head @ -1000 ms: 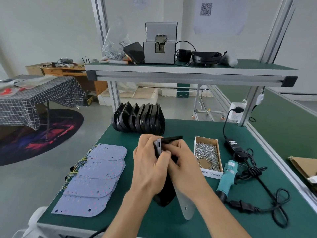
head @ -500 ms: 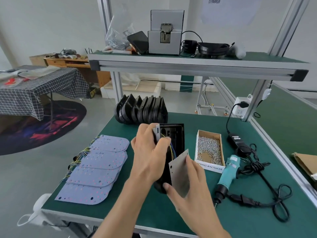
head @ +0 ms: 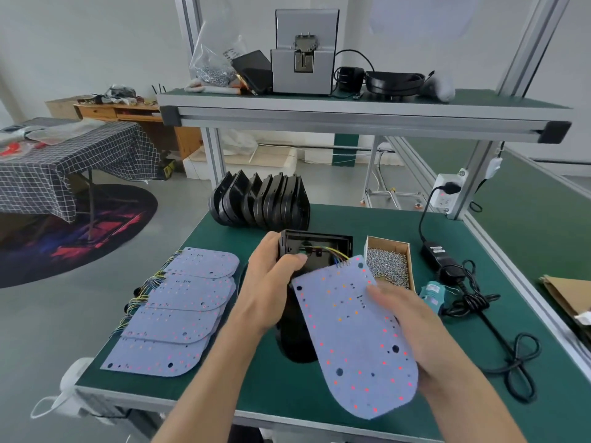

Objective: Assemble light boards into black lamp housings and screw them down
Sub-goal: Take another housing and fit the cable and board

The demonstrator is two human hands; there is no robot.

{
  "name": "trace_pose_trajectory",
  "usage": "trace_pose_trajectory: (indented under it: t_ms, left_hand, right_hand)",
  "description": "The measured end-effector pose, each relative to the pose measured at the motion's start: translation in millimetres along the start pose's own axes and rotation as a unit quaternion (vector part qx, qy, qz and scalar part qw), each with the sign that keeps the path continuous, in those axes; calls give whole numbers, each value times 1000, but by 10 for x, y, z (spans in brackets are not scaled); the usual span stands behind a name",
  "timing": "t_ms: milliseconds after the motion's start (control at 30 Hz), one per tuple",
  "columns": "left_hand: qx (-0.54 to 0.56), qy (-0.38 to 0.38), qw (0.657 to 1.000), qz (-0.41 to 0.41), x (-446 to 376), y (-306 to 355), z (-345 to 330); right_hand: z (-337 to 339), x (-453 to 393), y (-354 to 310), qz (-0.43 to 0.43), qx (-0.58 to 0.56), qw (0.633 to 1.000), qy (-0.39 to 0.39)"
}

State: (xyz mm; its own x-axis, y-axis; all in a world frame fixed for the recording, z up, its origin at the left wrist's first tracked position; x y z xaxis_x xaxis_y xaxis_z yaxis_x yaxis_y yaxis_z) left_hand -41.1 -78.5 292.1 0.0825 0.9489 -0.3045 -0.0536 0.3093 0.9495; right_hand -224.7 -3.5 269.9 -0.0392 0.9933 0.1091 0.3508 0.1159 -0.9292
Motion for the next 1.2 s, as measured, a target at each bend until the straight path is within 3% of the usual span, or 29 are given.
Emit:
trace_pose_trajectory:
  t_ms: [67,167,333,500,633,767,967,1067,1200]
  left_hand:
    - [52,-13,998,36,1,-74,-15]
    - [151,-34,985,76,19,-109,-32]
    - [200,-31,974,106,74,-125,-42]
    - [203,3,973,111,101,-130,-60]
    - [211,4,972,104,96,-176,-80]
    - [220,-8,968,119,90,-196,-109]
    - [204,-10,973,103,104,-234,-124]
    - [189,-7,977,101,103,-242,-146]
    - [293,-9,947,131,81,-292,-132]
  right_hand:
    - [-13,63,37,40,6,999,-30]
    - [-77,-8,31,106,39,993,-13]
    - [-193,51,11,252,198,943,87]
    - [-226,135,-31,323,283,883,191]
    - [-257,168,10,343,252,867,258]
    - [-248,71,48,281,92,925,240]
    - [-278,75,76,354,279,844,289]
    - [-245,99,125,360,315,831,285]
    - [-164,144,174,375,351,813,274]
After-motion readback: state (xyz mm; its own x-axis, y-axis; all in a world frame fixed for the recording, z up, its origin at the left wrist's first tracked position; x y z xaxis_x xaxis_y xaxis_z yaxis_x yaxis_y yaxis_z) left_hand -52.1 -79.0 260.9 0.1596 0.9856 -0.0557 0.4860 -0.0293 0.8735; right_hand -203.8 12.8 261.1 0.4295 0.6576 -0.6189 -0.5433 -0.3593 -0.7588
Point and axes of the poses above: each hand's wrist, its own x-axis away from the middle knuckle, its own z-axis out of the back of the hand, y = z × x, the point moved 4 cm from there along -x, towards the middle knuckle, and after that the axes turned 5 degrees about y, right-handed, at the moved point
